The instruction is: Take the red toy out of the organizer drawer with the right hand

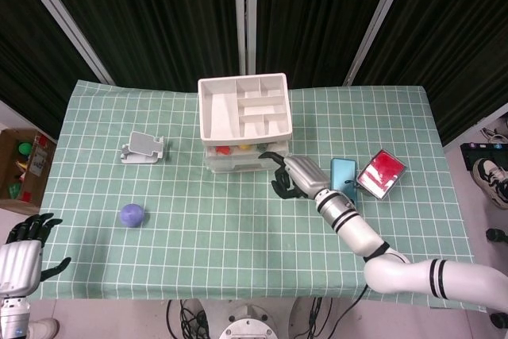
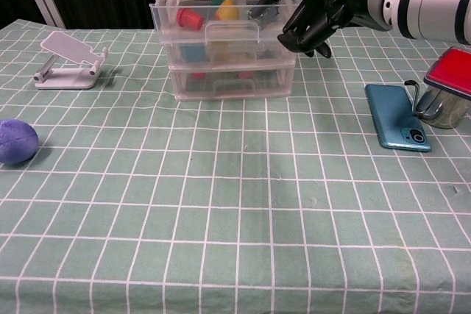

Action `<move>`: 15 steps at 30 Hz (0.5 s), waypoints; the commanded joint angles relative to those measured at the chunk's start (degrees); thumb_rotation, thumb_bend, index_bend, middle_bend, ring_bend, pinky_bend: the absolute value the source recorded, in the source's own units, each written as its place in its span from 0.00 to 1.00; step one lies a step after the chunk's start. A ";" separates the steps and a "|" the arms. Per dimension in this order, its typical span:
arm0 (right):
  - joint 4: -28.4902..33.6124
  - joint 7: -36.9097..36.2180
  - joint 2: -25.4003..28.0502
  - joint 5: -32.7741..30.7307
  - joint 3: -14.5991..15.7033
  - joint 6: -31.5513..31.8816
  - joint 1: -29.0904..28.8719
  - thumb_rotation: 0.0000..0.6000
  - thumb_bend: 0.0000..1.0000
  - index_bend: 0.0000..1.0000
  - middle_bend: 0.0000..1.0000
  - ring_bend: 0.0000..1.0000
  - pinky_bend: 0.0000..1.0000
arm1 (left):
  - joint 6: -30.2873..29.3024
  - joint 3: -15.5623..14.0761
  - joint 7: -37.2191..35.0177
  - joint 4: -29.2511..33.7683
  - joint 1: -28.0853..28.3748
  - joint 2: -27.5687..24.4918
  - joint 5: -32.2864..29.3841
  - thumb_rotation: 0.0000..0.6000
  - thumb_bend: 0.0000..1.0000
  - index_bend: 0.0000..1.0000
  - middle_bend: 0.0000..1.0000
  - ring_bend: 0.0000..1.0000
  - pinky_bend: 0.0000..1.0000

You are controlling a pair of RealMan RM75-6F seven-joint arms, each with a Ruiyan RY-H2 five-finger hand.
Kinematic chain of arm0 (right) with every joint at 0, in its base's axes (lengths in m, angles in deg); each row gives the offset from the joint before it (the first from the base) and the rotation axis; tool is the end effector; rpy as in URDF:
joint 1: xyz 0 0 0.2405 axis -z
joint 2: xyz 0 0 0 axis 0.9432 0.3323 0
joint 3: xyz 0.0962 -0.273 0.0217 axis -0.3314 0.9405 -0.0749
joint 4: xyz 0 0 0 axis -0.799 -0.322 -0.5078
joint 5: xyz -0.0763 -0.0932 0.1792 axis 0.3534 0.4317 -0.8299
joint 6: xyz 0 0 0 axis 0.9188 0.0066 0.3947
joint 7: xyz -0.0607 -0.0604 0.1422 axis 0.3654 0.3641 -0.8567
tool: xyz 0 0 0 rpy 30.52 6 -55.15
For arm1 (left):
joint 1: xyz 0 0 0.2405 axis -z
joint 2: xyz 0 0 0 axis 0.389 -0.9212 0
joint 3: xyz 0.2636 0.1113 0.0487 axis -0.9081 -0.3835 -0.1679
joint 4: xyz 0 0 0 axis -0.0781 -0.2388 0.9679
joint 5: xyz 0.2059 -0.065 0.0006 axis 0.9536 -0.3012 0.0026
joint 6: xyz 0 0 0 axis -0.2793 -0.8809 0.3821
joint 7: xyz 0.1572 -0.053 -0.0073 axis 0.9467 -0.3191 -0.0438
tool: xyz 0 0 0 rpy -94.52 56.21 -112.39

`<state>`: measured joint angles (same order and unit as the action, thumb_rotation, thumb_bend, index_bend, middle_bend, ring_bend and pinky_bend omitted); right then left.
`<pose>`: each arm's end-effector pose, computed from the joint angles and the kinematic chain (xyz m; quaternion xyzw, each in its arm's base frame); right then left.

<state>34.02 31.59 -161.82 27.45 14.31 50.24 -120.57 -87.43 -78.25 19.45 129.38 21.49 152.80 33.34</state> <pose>-0.0898 -0.3880 0.0170 0.6694 -0.5561 0.4203 0.2571 -0.3618 0.1599 0.1311 -0.5781 -0.3818 -0.3488 0.6312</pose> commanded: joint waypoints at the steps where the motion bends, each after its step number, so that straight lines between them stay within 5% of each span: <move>1: 3.05 -0.60 2.46 2.09 1.39 0.23 1.58 1.00 0.46 0.21 0.73 0.65 0.72 | 0.10 0.04 -0.14 -0.17 0.10 0.09 0.06 1.00 0.00 0.28 0.19 0.14 0.21; 15: 9.05 -1.33 7.66 7.40 5.21 0.35 4.76 1.00 0.46 0.21 0.73 0.65 0.72 | 0.62 0.03 -0.93 -1.25 0.31 0.83 -0.06 1.00 0.00 0.28 0.19 0.14 0.21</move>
<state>42.97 30.30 -154.25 34.75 19.42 50.56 -115.90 -86.82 -78.21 18.53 128.14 21.79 153.62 33.27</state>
